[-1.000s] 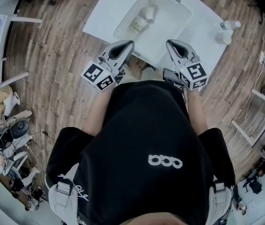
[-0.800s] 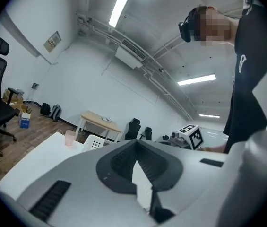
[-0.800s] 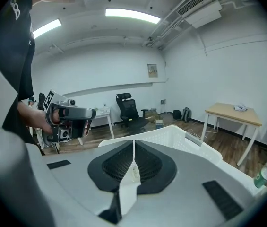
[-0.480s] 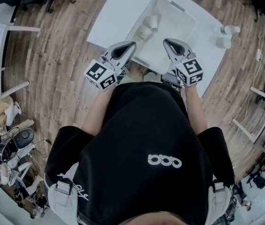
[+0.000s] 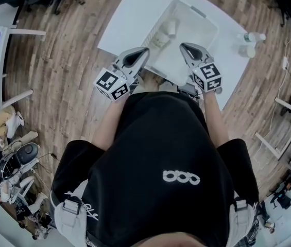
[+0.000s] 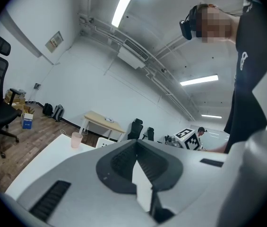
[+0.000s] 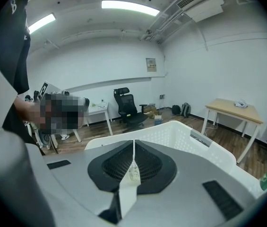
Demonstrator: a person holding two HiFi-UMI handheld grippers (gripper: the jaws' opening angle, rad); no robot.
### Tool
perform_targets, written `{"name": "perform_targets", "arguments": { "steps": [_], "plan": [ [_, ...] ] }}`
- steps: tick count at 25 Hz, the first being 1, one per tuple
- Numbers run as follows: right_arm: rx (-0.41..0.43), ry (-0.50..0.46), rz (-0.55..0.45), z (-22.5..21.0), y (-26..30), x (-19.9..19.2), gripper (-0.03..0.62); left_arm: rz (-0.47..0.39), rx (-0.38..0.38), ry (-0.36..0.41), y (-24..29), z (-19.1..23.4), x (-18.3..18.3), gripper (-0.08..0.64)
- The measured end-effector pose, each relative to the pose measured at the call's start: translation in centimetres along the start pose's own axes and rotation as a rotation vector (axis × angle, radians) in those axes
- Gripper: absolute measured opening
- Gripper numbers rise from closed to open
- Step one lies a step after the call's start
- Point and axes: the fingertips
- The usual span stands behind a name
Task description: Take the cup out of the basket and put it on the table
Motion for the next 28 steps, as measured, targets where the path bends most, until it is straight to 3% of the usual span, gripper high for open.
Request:
{"name": "perform_targets", "arguments": {
  "steps": [12, 21, 28],
  "plan": [
    [0.082, -0.093, 0.151, -1.9, 5.9, -1.6, 0.028, 0.001, 0.03, 0.016, 0.1, 0.4, -0.5, 0.008],
    [0.19, -0.113, 0.36, -3.5, 11.7, -5.8, 0.032, 0.03, 0.053, -0.001, 0.8, 0.6, -2.4, 0.008],
    [0.28, -0.069, 0.52, -3.8, 15.6, -10.0, 0.114, 0.037, 0.06, -0.005, 0.4, 0.0, -3.2, 0.008]
  ]
}}
Point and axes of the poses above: the fingertips, and each gripper's own axes: y forward along the fingers, z to its left, x out of its top, and after that the axes turned 4 degrees about z, right-handed
